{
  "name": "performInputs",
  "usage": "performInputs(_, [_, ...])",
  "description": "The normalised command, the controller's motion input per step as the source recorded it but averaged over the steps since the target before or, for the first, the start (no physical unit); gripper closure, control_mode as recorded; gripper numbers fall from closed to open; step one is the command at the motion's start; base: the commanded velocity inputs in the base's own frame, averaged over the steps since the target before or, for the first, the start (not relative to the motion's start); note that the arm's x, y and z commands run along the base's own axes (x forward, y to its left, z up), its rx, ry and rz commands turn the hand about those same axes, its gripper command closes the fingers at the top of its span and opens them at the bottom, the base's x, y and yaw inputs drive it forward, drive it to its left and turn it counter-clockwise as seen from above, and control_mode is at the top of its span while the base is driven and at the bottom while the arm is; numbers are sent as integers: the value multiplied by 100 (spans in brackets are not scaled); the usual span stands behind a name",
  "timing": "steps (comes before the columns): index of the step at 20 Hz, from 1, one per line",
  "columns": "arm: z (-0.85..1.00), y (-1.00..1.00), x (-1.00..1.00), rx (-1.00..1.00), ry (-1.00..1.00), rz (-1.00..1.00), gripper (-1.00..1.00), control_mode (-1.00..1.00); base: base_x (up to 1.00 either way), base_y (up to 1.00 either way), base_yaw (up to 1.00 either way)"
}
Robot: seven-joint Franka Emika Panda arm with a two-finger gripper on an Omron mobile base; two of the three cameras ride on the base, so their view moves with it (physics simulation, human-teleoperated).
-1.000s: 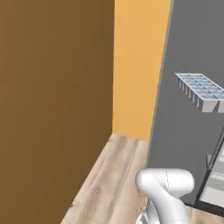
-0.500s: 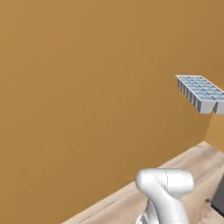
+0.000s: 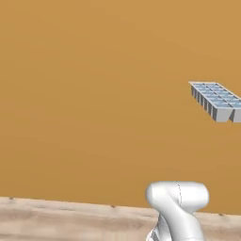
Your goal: Open the freezer door, pick up the ice cube tray from the freezer, and place it on the dining counter.
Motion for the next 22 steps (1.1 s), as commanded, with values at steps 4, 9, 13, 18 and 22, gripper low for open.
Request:
performInputs(4, [0, 0, 0, 0, 0, 0, 100, 100, -11, 0, 100])
performInputs(9, [0, 0, 0, 0, 0, 0, 100, 100, -12, 0, 100])
performInputs(13, [0, 0, 0, 0, 0, 0, 100, 100, -12, 0, 100])
performInputs(18, [0, 0, 0, 0, 0, 0, 100, 100, -12, 0, 100])
performInputs(22, [0, 0, 0, 0, 0, 0, 100, 100, -12, 0, 100])
